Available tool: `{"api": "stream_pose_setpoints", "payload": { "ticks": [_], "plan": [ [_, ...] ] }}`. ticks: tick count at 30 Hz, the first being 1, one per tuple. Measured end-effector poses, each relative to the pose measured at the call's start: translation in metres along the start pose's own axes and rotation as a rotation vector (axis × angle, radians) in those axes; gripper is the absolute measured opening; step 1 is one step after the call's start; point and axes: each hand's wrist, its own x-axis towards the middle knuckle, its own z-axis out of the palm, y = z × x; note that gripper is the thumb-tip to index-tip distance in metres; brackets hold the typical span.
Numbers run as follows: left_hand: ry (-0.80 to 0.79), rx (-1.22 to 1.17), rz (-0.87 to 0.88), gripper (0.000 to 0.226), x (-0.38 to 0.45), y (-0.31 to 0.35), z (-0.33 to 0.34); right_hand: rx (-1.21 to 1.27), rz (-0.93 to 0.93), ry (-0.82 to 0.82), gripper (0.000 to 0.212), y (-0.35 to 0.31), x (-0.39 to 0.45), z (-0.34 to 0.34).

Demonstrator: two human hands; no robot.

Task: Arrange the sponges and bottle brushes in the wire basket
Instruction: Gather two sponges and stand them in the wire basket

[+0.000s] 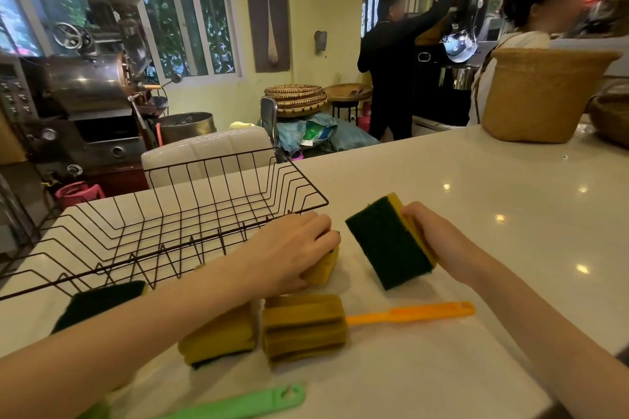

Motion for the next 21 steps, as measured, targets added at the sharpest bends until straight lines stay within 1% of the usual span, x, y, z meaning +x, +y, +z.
{"api": "stream_pose_setpoints", "payload": {
  "ticks": [4,7,9,11,15,18,21],
  "plan": [
    [-0.087,-0.066,0.0,0.066,0.004,0.002,0.005,0.196,0.098,0.045,0.03,0.006,0.008,0.004],
    [-0.166,-0.17,-0.058,0.065,0.006,0.001,0.003,0.247,0.139,0.028,0.027,0.007,0.01,0.004],
    [-0.245,-0.261,-0.098,0.063,0.007,-0.001,0.001,0.181,0.15,0.016,0.026,0.008,0.012,0.006],
    [-0.292,-0.324,-0.101,0.058,0.008,-0.002,0.001,0.074,0.117,0.018,0.023,0.01,0.015,0.009],
    [-0.328,-0.437,-0.148,0.051,0.009,-0.007,-0.001,-0.083,0.003,0.117,0.021,0.015,0.02,0.011],
    [-0.357,-0.527,-0.222,0.052,0.012,-0.012,-0.003,-0.157,-0.11,0.202,0.027,0.018,0.023,0.008],
    [-0.422,-0.528,-0.27,0.05,0.019,-0.013,-0.002,-0.297,-0.205,0.207,0.032,0.02,0.023,0.008]
  ]
}}
